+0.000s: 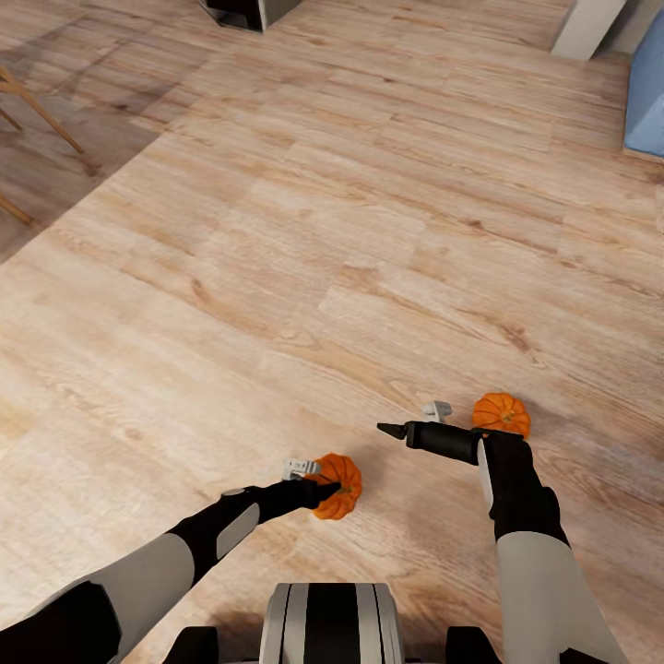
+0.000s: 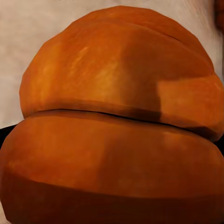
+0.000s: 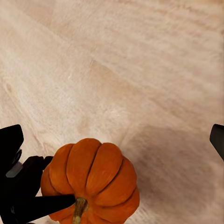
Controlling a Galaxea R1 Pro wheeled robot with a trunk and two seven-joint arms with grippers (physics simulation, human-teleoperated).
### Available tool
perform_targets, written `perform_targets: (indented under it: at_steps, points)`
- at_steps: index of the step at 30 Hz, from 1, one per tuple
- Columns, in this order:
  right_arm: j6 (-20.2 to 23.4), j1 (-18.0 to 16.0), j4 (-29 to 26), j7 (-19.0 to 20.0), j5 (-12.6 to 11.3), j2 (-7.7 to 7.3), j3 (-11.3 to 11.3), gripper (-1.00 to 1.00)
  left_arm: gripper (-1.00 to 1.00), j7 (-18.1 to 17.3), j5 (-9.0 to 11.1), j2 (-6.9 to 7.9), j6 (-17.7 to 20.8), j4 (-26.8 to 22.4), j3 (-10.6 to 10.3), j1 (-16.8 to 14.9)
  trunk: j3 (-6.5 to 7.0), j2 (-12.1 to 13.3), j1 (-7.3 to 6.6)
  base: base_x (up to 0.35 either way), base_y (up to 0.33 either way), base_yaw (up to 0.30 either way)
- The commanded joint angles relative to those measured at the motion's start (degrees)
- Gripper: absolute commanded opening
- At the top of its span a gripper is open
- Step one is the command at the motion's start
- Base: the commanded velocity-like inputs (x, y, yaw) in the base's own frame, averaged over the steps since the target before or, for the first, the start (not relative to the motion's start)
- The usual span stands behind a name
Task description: Place each of the two pumpkins and all three candles from the living room inside a cabinet in the living room (use any cabinet), then make sure every cabinet is closed, and position the cauldron so it is next to a table in the living room.
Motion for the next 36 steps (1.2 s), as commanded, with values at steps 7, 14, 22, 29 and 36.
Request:
perform_targets:
  at_steps: [7,14,22,29,36]
  points:
    - [0.0,0.0,0.0,0.0,0.0,0.0,0.0,1.0,-1.0,-2.94,0.06,0.95,-0.24,-0.34,0.14,0.0,0.0,0.0,0.0,0.0,0.0,0.0]
    - [0.07,0.0,-2.32,0.08,-0.33,-1.83,-2.22,1.0,-1.0,-19.41,0.57,6.59,-0.34,-0.42,6.07,-0.09,0.0,0.0,0.0,0.0,0.0,0.0]
    - [0.09,0.0,-4.77,0.09,-0.27,-2.49,-6.76,1.0,-1.0,-24.6,0.57,8.15,0.02,-1.8,10.76,-0.28,0.0,0.0,0.0,0.0,0.0,0.0]
    - [0.44,0.0,-5.55,0.09,-0.26,-3.5,-7.94,1.0,-1.0,-24.9,0.54,9.26,0.49,-6.87,15.29,-0.9,0.0,0.0,0.0,0.0,0.0,0.0]
    - [1.21,0.0,-8.06,-0.04,-0.13,-3.7,-8.11,1.0,-1.0,-24.91,0.73,11.82,5.09,-13.22,24.96,-1.13,0.0,0.0,0.0,0.0,0.0,0.0]
